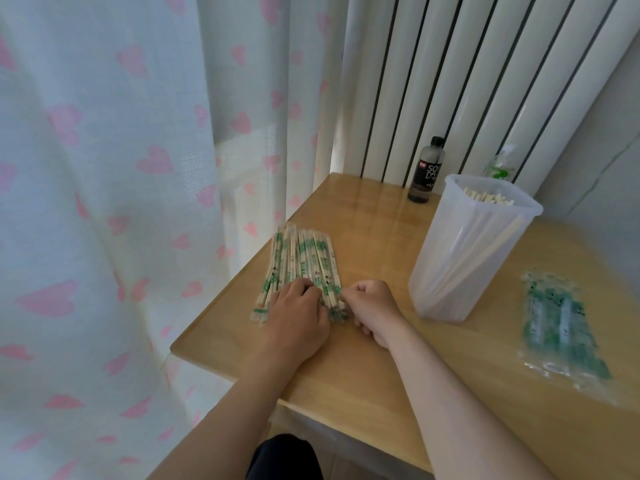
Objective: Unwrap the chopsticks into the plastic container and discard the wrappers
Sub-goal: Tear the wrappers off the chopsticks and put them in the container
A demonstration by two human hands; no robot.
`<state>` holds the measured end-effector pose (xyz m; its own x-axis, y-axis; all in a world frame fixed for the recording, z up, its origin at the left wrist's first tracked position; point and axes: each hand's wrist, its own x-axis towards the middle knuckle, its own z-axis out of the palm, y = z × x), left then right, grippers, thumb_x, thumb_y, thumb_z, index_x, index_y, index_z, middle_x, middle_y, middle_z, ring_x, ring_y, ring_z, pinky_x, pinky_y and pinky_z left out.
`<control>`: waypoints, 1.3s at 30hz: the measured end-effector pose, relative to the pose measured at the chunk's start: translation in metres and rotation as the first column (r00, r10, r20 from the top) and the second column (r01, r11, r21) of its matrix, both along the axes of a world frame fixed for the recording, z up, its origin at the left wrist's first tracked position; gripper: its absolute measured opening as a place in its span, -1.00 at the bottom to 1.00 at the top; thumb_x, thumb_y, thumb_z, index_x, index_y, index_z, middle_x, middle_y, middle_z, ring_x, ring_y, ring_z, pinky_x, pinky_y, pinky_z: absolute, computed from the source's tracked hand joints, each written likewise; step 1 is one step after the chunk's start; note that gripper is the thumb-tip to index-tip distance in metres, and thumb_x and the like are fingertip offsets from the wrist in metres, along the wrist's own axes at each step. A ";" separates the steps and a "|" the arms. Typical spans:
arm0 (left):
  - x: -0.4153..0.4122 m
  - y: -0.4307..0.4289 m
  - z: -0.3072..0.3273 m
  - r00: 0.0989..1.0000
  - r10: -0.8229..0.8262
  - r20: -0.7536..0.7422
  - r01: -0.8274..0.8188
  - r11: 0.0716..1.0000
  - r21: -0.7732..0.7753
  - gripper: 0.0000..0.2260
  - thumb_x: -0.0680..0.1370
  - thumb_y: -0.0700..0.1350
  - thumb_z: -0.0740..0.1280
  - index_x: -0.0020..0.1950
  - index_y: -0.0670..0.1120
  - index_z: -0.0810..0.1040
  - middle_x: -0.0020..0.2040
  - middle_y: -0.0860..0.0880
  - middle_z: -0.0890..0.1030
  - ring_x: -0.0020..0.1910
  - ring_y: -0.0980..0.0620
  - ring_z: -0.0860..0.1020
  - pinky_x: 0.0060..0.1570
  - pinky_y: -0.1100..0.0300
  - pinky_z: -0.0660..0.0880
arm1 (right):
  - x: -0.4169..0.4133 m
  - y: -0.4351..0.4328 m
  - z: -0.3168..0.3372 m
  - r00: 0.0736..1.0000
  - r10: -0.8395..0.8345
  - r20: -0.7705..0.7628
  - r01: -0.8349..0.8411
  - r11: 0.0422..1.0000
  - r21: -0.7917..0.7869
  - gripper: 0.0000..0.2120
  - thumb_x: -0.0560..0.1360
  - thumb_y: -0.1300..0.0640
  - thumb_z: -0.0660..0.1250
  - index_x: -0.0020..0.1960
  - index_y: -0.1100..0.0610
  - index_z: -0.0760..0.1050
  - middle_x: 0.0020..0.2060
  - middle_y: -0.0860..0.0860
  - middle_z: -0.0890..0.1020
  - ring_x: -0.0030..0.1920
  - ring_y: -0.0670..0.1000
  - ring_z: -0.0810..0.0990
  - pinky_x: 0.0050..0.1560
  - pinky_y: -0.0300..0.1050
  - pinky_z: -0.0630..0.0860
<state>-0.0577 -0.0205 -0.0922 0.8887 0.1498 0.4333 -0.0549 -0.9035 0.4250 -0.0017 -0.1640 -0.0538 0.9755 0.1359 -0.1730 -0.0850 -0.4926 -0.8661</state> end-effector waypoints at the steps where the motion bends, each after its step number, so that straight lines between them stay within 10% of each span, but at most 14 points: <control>1: 0.000 0.000 0.000 1.000 0.002 -0.002 -0.002 1.000 0.002 -0.72 0.51 -0.05 0.16 -0.01 -0.09 0.64 0.07 0.00 0.58 0.05 -0.06 0.52 0.08 0.02 0.43 | 0.000 0.000 -0.001 1.000 0.004 0.001 -0.004 1.000 0.006 -0.82 0.53 0.08 0.34 -0.21 0.12 0.46 -0.41 0.10 0.43 -0.51 0.03 0.36 -0.53 -0.23 0.24; 11: -0.001 0.000 0.003 1.000 -0.008 -0.028 0.008 1.000 -0.010 -0.69 0.52 -0.05 0.13 0.02 -0.09 0.65 0.09 0.00 0.58 0.09 -0.06 0.52 0.11 0.02 0.41 | -0.002 0.004 0.000 0.998 0.065 0.021 -0.063 0.995 -0.079 -0.78 0.48 0.02 0.42 -0.24 0.14 0.55 -0.43 0.05 0.50 -0.44 0.03 0.44 -0.45 -0.20 0.31; 18: -0.002 0.000 0.003 1.000 -0.009 -0.003 0.009 1.000 -0.015 -0.69 0.52 -0.04 0.12 -0.01 -0.09 0.64 0.06 0.00 0.59 0.05 -0.07 0.52 0.09 0.01 0.42 | -0.007 -0.002 0.005 1.000 0.001 -0.016 0.001 0.997 0.082 -0.71 0.50 0.06 0.27 -0.35 0.08 0.29 -0.54 0.03 0.34 -0.45 0.06 0.33 -0.52 -0.18 0.19; 28: -0.012 -0.002 0.014 1.000 -0.008 0.002 0.008 1.000 -0.013 -0.63 0.53 0.01 0.15 0.21 -0.11 0.57 0.11 -0.06 0.62 0.10 -0.12 0.57 0.14 -0.01 0.45 | -0.030 -0.030 0.016 0.989 -0.043 -0.138 0.088 0.937 0.338 -0.90 0.58 0.23 0.31 -0.06 0.24 0.58 -0.38 0.07 0.65 -0.45 0.04 0.58 -0.57 -0.20 0.36; 34: -0.009 -0.031 0.041 0.927 -0.253 0.276 0.128 0.907 0.402 -0.58 0.42 0.02 0.30 0.23 -0.11 0.60 0.26 -0.14 0.60 0.26 -0.17 0.55 0.26 -0.13 0.42 | -0.052 -0.075 0.032 0.998 0.011 -0.064 0.012 0.938 0.347 -0.87 0.55 0.30 0.38 -0.18 0.24 0.61 -0.41 0.09 0.57 -0.46 0.01 0.48 -0.52 -0.15 0.37; 39: -0.001 -0.062 0.061 0.843 -0.477 0.248 0.301 0.801 0.518 -0.84 0.59 -0.04 0.28 0.00 -0.09 0.59 -0.14 -0.06 0.59 -0.21 -0.14 0.58 -0.20 0.03 0.49 | -0.062 -0.111 0.059 0.998 -0.023 -0.059 0.049 0.864 0.501 -0.94 0.56 0.34 0.40 -0.08 0.33 0.61 -0.40 0.12 0.53 -0.44 0.03 0.45 -0.51 -0.13 0.34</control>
<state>-0.0584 -0.0826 -0.0307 0.6013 -0.4608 0.6528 -0.5077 -0.8512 -0.1332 -0.0638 -0.2751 0.0050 0.9734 0.1821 -0.1387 -0.1433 0.0124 -0.9896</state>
